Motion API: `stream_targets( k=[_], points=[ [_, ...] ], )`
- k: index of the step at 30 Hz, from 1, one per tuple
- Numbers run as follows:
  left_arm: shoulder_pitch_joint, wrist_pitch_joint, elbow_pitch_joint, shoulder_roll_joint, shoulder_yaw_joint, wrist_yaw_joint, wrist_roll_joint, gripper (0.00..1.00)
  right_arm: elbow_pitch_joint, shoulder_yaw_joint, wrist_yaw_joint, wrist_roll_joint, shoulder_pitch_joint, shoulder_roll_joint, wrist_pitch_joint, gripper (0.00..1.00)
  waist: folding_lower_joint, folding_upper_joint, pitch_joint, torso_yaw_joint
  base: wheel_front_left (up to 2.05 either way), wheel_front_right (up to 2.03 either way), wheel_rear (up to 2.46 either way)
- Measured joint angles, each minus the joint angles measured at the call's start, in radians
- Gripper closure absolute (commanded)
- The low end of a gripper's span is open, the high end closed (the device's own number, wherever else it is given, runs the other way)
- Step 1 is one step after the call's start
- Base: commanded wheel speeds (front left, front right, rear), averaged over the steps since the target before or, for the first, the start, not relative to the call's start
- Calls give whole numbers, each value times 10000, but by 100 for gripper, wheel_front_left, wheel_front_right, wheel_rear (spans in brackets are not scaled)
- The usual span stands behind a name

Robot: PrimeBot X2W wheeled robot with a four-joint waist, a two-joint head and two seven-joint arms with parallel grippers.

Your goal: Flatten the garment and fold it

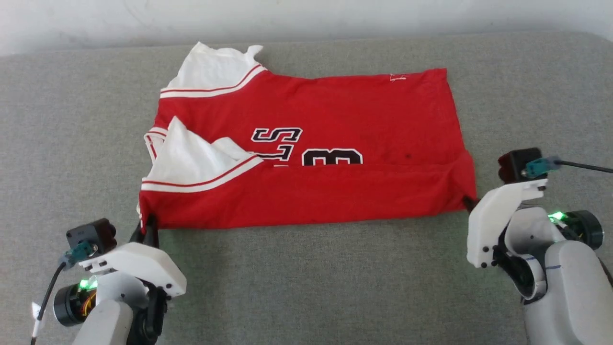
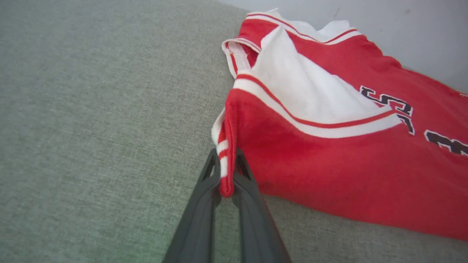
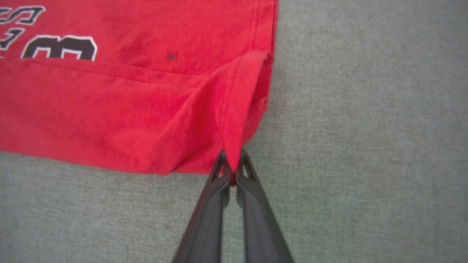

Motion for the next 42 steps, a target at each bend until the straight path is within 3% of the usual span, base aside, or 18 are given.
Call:
stream_targets(
  k=[5,8,12,17,23,29,30,31,32,33,34,42],
  points=[
    [151,-899,-50,61,10,19,407,100,-690,-259,0,140,601,4,-1312,100,-1,0,-308,6,0,0,0],
    [647,-1043,-382,221,21,244,642,100,-1227,-416,2,328,1289,12,-1593,100,-2,0,-532,7,0,0,0],
    [1425,-807,-1024,403,29,608,740,100,-2080,-612,13,355,2309,40,-1432,100,-3,0,-796,-6,0,0,0],
    [2594,217,-1916,752,-278,1003,869,100,-2769,-890,13,451,3529,61,-660,100,-3,0,-875,-92,0,0,0],
    [3275,1365,-2351,989,-732,1241,1011,100,-2550,-1080,13,612,4214,58,-337,100,-2,0,-675,-108,0,0,0],
    [3284,1559,-2293,924,-792,1233,750,100,-1626,-965,13,631,4193,42,-662,100,-2,0,-622,-86,0,0,0],
    [3283,1549,-2242,892,-773,1229,665,82,-1546,-953,13,633,4180,42,-773,100,-2,0,-651,-85,0,0,0],
    [3283,1544,-2197,872,-773,1218,625,39,-1448,-963,13,663,4174,40,-924,100,-2,0,-688,-84,0,0,0],
    [3284,1511,-2155,840,-754,1181,573,0,-1367,-953,13,752,4177,40,-1091,79,-2,0,-731,-82,0,0,0],
    [3286,1450,-2121,788,-725,1145,508,0,-1321,-953,12,865,4186,36,-1258,31,-2,0,-780,-78,0,0,0],
    [3291,1392,-2100,738,-706,1133,449,0,-1289,-965,12,968,4211,40,-1469,0,-2,0,-836,-73,0,0,0],
    [3176,-249,-2349,786,-470,706,761,0,-1877,-878,10,926,4254,33,-4711,0,-2,0,-1290,-81,0,0,0]
  ],
)
